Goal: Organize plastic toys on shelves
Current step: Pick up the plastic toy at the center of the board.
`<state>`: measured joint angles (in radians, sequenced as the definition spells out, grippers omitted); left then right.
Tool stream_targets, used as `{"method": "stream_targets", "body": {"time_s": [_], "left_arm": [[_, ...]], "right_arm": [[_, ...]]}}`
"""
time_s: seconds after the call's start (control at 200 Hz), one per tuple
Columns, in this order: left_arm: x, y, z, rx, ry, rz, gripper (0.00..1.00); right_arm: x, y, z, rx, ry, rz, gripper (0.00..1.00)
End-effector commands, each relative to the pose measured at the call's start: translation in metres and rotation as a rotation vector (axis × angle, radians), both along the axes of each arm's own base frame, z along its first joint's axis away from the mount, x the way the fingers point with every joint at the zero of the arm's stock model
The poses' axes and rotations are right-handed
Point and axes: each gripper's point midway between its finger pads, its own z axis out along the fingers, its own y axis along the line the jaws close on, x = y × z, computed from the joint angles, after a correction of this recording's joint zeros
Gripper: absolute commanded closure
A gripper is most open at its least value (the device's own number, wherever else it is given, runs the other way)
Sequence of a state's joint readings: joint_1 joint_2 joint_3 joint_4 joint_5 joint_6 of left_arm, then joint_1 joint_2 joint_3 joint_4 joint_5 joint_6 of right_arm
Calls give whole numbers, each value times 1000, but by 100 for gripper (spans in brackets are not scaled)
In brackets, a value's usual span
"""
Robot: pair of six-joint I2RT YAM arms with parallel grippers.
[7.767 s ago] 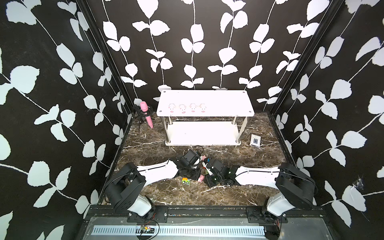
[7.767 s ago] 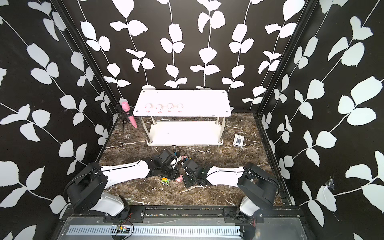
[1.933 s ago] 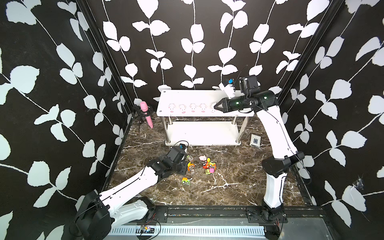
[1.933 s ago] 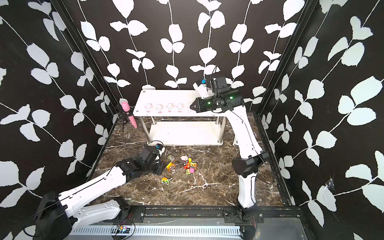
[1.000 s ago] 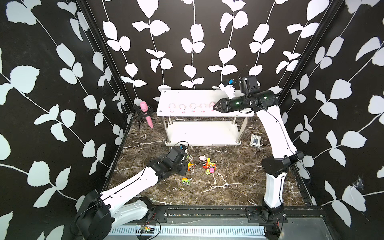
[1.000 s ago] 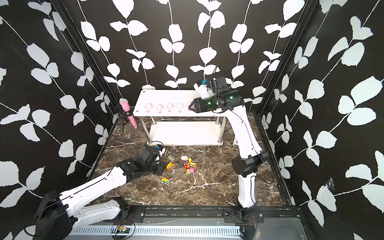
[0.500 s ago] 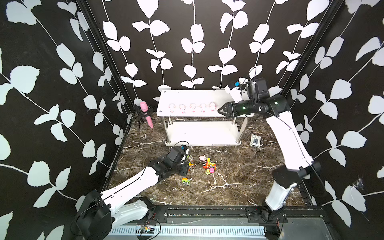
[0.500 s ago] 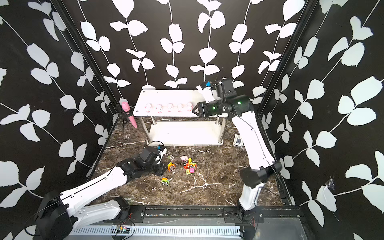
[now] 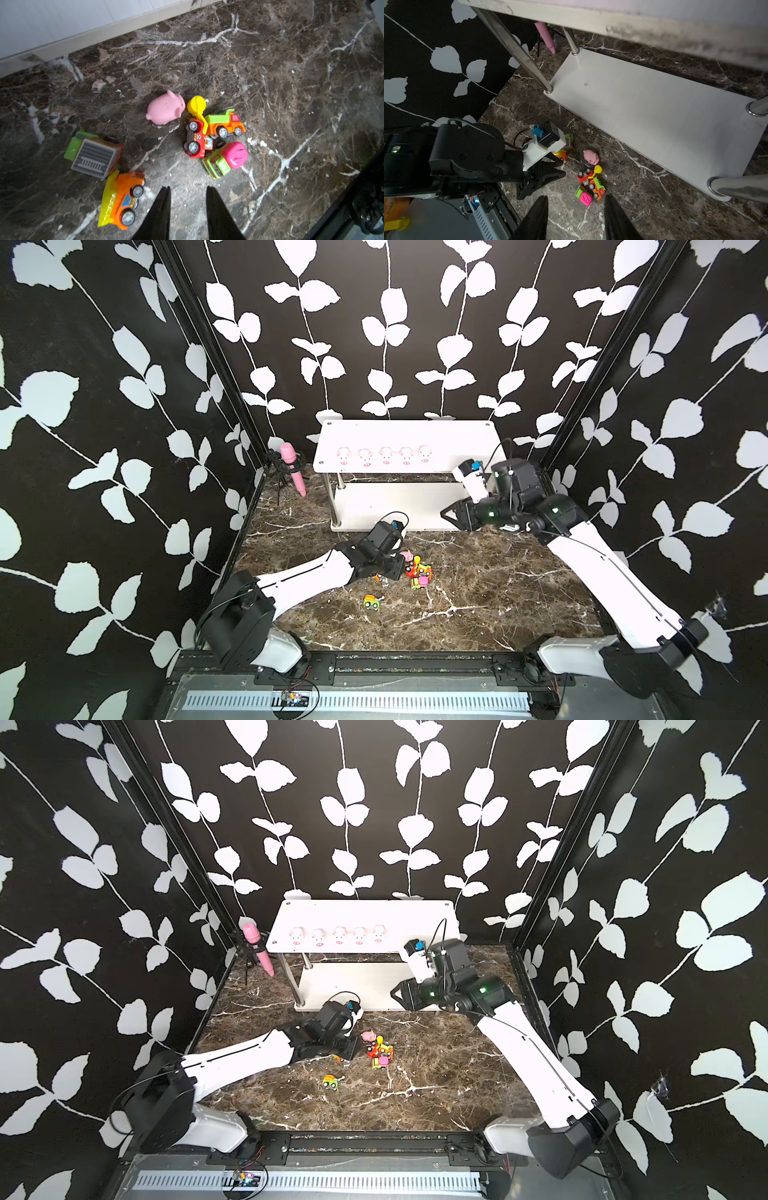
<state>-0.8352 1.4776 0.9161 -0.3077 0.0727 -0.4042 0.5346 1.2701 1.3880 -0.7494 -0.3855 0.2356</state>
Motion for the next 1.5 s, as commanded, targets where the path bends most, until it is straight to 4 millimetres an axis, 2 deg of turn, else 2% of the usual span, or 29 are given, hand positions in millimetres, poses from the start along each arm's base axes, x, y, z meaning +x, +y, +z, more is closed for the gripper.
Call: {"method": "stream_targets", "body": {"time_s": [0.0, 0.175, 0.295, 0.415, 0.705, 0.95, 1.095, 1.18, 1.245, 1.29, 1.34, 1.495], "left_arm": [[20, -15, 9, -25, -46, 35, 68], [42, -11, -11, 79, -54, 123, 67], [48, -15, -21, 87, -52, 137, 60], [52, -18, -29, 104, -45, 139, 57], [60, -13, -39, 151, -62, 161, 44], [64, -25, -51, 127, -39, 141, 46], [68, -24, -57, 130, -37, 158, 51], [71, -22, -62, 140, -35, 164, 60], [73, -21, -64, 145, -32, 161, 73], [74, -20, -62, 146, -37, 158, 75], [74, -21, -58, 145, -44, 149, 84], [69, -19, -44, 134, -61, 113, 92]], "right_arm": [[2, -2, -10, 39, -39, -56, 54], [-10, -8, -45, 44, 13, -96, 53], [-18, -13, -58, 41, 37, -105, 53], [-24, -13, -69, 40, 65, -101, 52], [-29, -10, -77, 43, 88, -90, 51], [-32, -5, -82, 49, 106, -75, 51], [-33, -2, -85, 47, 113, -67, 51], [-34, -1, -87, 43, 117, -63, 51], [-34, 0, -88, 41, 121, -60, 51], [-34, 1, -89, 40, 122, -59, 51], [-35, 2, -90, 39, 126, -57, 51], [-35, 2, -94, 29, 129, -59, 51]]}}
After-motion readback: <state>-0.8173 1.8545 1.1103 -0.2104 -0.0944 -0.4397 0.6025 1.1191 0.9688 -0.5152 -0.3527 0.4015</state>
